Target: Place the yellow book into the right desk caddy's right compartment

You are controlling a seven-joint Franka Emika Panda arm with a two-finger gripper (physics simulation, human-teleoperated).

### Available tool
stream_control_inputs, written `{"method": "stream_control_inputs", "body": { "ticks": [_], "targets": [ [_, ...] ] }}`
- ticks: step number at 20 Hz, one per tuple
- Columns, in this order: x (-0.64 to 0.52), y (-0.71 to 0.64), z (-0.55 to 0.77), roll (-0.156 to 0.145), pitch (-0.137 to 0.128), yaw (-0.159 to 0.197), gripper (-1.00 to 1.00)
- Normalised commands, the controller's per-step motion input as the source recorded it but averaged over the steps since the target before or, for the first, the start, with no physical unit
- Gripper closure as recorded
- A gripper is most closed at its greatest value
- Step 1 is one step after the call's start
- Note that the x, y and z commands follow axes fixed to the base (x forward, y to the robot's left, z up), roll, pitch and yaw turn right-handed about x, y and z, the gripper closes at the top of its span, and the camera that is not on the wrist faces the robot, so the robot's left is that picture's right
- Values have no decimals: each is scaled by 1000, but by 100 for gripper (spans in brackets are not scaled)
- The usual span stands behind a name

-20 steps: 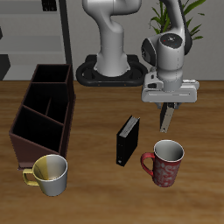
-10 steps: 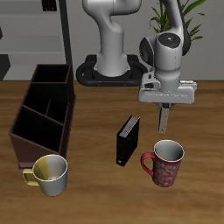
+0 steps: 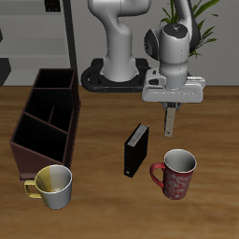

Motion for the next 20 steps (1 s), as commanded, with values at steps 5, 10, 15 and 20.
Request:
{"method": "stream_control_inputs", "body": {
  "ticks": [5,10,15,20],
  "targets": [
    [-17,-319,400,2,-36,34,100],
    [-39,-311,292,-47,-36,-9,100],
    [-94,-277,342,-40,-58,7,100],
    [-126,-249,367,-23,-21,-24,100]
  ]
}}
